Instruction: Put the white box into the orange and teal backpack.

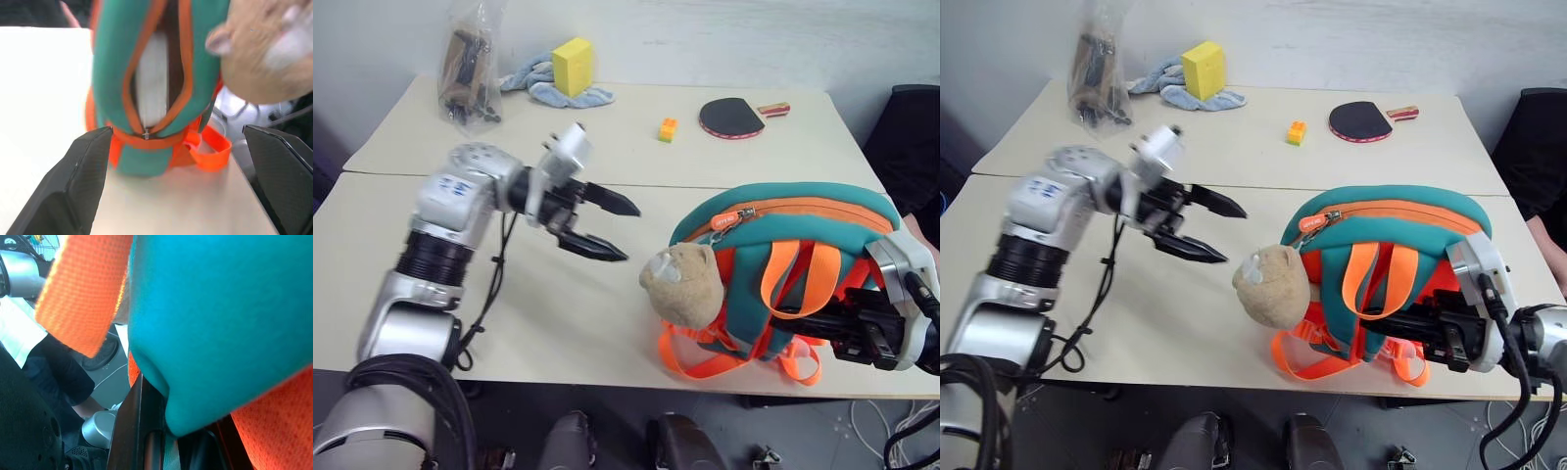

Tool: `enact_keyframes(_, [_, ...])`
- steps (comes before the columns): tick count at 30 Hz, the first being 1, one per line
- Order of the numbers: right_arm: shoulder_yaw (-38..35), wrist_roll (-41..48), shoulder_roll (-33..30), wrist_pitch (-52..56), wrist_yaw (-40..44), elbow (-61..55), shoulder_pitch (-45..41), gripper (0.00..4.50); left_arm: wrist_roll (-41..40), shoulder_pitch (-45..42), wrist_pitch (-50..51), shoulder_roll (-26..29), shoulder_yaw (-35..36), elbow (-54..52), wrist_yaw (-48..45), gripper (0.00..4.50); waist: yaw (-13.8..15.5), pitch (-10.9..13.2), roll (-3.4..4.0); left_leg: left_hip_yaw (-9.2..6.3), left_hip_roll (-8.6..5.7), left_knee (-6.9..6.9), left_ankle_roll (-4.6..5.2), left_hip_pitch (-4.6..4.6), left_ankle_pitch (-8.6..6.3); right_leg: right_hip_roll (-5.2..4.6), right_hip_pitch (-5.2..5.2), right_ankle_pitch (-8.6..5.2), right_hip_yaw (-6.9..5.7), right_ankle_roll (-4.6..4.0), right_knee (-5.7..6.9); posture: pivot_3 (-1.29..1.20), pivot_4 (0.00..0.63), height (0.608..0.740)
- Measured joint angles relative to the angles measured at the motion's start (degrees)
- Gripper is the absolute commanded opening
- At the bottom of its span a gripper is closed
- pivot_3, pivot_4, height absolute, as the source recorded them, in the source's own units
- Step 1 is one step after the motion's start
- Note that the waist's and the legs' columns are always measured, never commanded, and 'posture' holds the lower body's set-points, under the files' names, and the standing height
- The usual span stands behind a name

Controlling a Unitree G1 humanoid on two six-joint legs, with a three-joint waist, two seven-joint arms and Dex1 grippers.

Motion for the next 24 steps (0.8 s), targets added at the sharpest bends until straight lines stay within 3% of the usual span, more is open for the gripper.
enact_keyframes(3, [0.09,0.10,-0.01,-0.29,-0.37,0.00,-0.12,0.00,-7.32,-2.69,7.93,0.48,4.50,-1.31,0.02,4.45,0.08,0.00,0.00,-0.08,-0.01,0.05,0.02,-0.05,-0.01,-0.01,0.02,0.00,-0.08,0.00,-0.01,0.00,0.150,0.740])
enact_keyframes(6, [0.36,0.13,-0.01,-0.33,-0.60,0.06,-0.32,0.00,-10.66,-2.82,10.71,-0.77,5.78,-9.43,0.11,4.45,0.08,0.00,0.00,-0.11,-0.04,0.05,0.02,-0.03,-0.03,-0.03,0.12,0.00,-0.10,0.00,-0.11,0.00,0.150,0.740])
enact_keyframes(16, [0.69,2.04,-0.03,-0.11,-2.41,0.11,-1.28,0.00,-3.73,0.67,7.29,-7.53,-4.49,-15.49,1.78,4.45,0.05,0.00,0.01,-0.12,-0.04,0.06,0.00,-0.02,-0.02,0.05,0.09,0.00,-0.06,0.00,-0.07,0.00,0.150,0.740])
enact_keyframes(19, [0.67,3.09,-0.02,-0.15,-3.73,0.08,-1.06,0.00,-1.68,0.69,6.48,-11.05,-5.28,-14.38,4.67,3.87,0.12,0.00,0.01,-0.12,-0.04,0.08,0.03,-0.03,-0.03,0.02,0.12,0.00,-0.06,0.00,-0.10,0.00,0.150,0.740])
enact_keyframes(24, [0.33,3.98,0.74,-0.69,-5.06,-0.73,1.51,0.00,-1.24,0.06,6.62,-12.11,-4.25,-11.11,5.35,2.50,-0.01,0.00,0.01,-0.13,-0.04,0.07,0.02,-0.03,-0.03,0.03,0.11,0.00,-0.07,0.00,-0.09,0.00,0.150,0.740])
